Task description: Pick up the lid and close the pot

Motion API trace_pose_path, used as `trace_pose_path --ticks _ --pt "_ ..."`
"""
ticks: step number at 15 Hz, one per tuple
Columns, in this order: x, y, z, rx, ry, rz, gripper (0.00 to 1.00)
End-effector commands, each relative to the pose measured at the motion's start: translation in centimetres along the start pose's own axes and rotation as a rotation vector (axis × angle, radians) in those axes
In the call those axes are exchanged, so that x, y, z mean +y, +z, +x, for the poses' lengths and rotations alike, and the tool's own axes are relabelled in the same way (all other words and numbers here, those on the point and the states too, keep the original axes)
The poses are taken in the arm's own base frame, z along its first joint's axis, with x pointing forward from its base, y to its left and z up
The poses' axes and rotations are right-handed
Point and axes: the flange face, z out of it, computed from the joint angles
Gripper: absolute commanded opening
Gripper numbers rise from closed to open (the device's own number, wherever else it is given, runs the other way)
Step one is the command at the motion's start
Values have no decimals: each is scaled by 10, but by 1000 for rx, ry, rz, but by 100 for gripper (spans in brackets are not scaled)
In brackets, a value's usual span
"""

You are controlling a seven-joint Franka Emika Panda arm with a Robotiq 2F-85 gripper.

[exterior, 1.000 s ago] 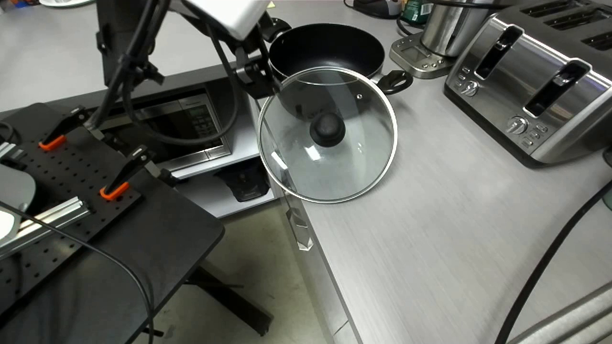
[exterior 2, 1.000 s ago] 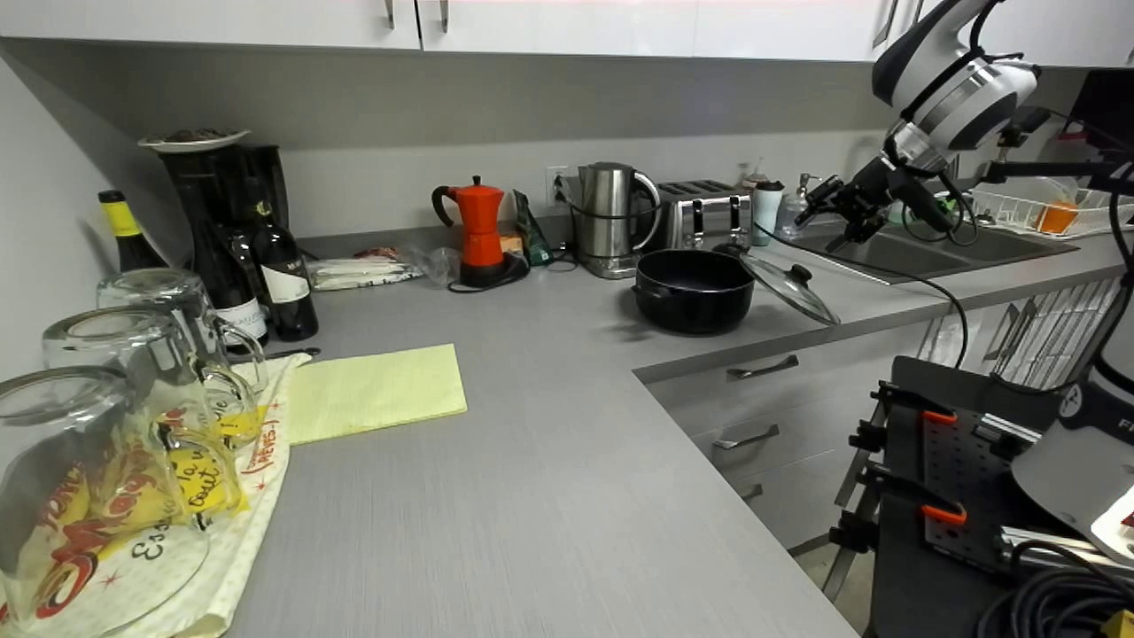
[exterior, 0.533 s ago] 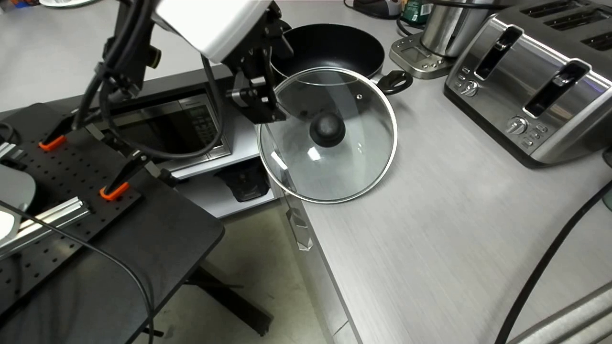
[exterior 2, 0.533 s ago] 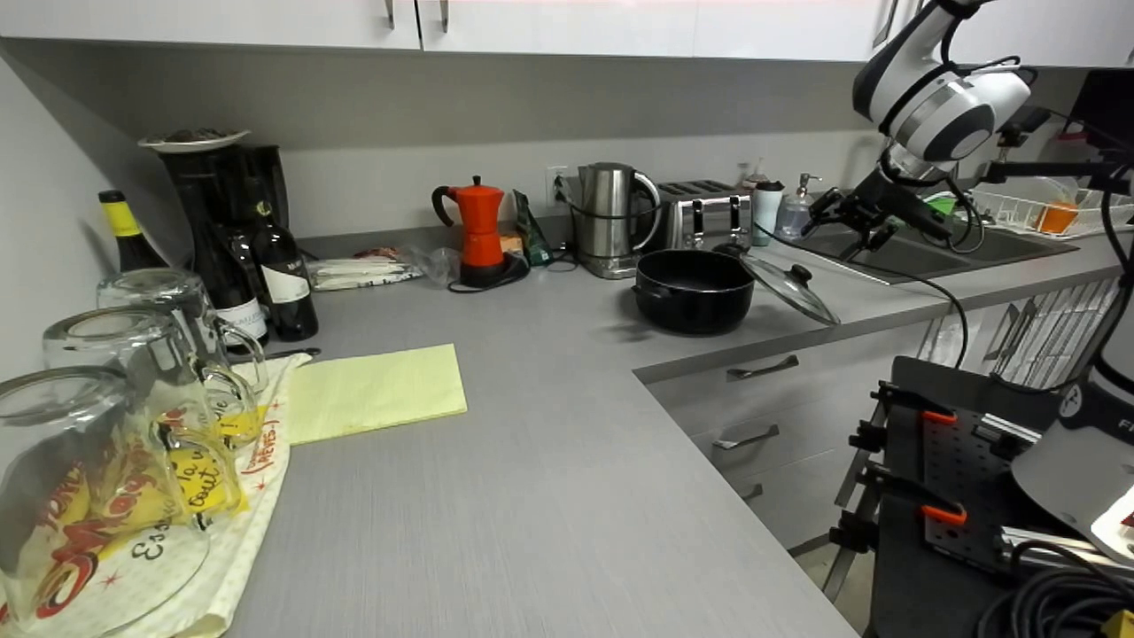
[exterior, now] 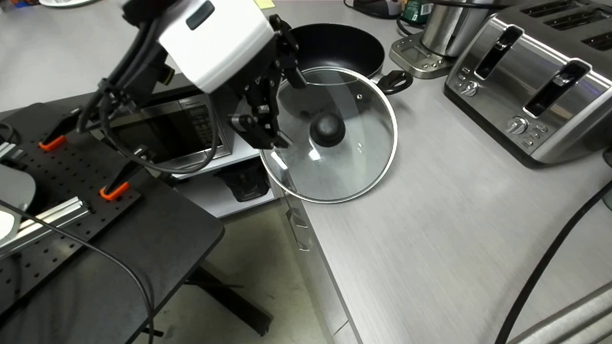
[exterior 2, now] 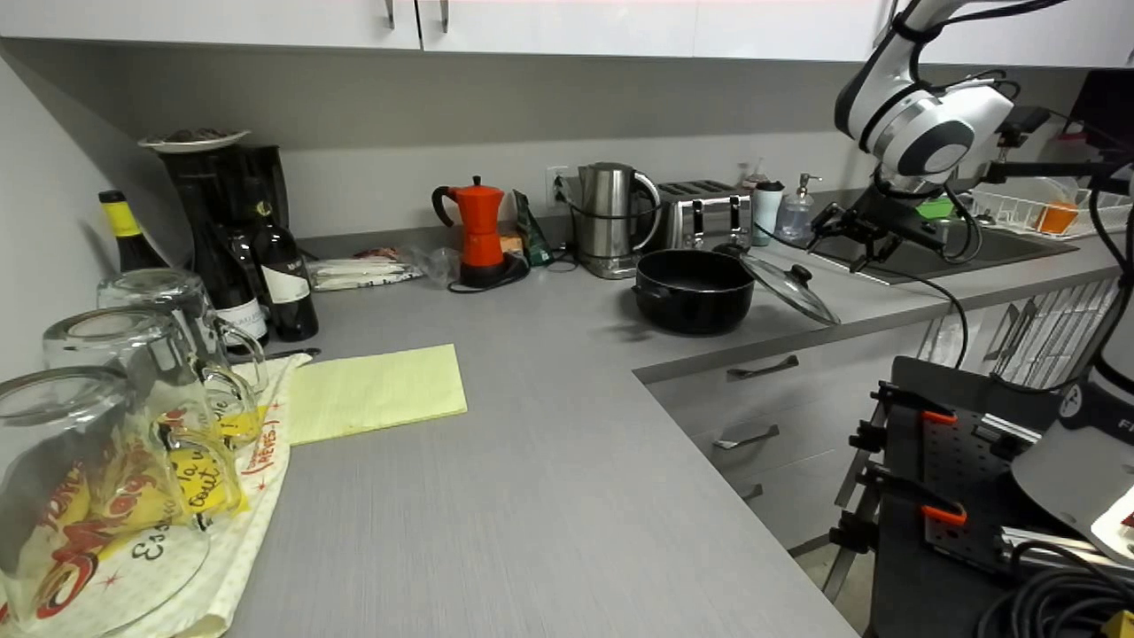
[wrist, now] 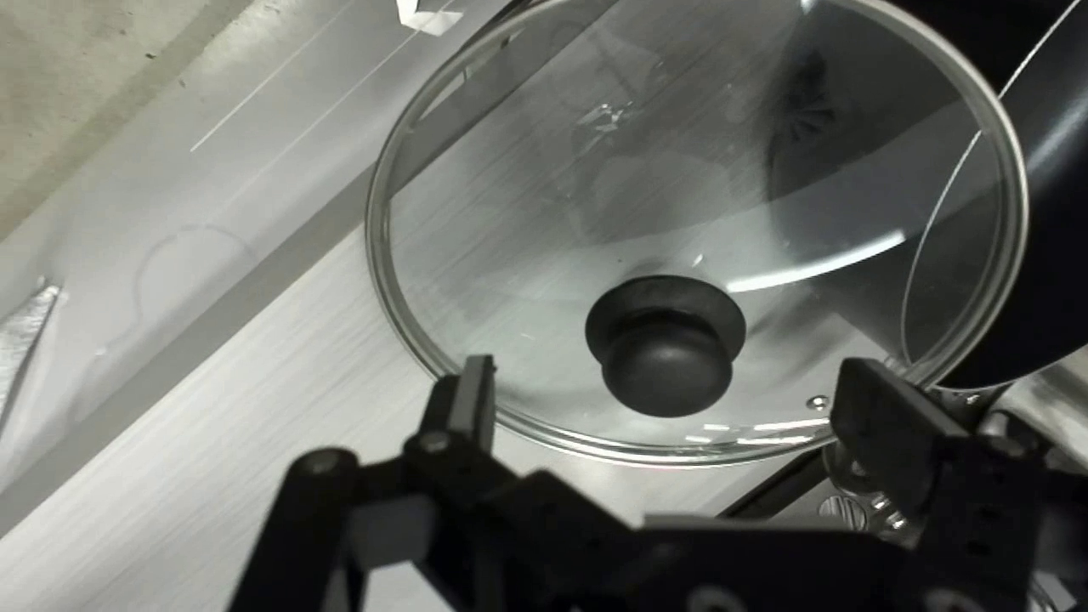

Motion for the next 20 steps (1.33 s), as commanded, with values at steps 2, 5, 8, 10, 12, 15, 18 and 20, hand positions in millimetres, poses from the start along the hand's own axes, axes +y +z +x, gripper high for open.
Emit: trace_pose_path --ticks 2,5,8,10,12,15,18,20 --pt "0 17 12 63 45 -49 100" --pt "-1 26 17 107 67 -63 100" --pt "-2 39 20 137 69 -68 100" --pt "-7 49 21 152 57 -63 100" --pt "-12 59 20 167 39 -50 100" --pt "-20 74 17 178 12 -37 100" --pt "-27 87 13 185 -19 -18 100" --pt "-29 92 12 194 -38 -12 100"
